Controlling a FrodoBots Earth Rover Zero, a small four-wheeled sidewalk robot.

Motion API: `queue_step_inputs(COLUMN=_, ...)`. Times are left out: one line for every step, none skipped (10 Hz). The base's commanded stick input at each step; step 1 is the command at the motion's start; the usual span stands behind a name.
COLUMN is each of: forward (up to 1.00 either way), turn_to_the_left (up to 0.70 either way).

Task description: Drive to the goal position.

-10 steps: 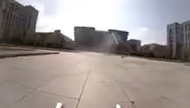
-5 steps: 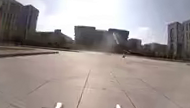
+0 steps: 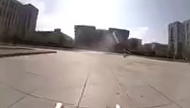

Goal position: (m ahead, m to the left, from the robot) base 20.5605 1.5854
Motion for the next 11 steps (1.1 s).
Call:
queue_step_inputs(forward=1.00, turn_to_the_left=0.00)
queue_step_inputs(forward=1.00, turn_to_the_left=0.00)
queue_step_inputs(forward=1.00, turn_to_the_left=0.00)
queue_step_inputs(forward=1.00, turn_to_the_left=0.00)
queue_step_inputs(forward=1.00, turn_to_the_left=0.00)
queue_step_inputs(forward=1.00, turn_to_the_left=0.00)
queue_step_inputs(forward=1.00, turn_to_the_left=0.00)
queue_step_inputs(forward=1.00, turn_to_the_left=0.00)
queue_step_inputs(forward=1.00, turn_to_the_left=0.00)
queue_step_inputs(forward=1.00, turn_to_the_left=0.00)
queue_step_inputs(forward=1.00, turn_to_the_left=0.00)
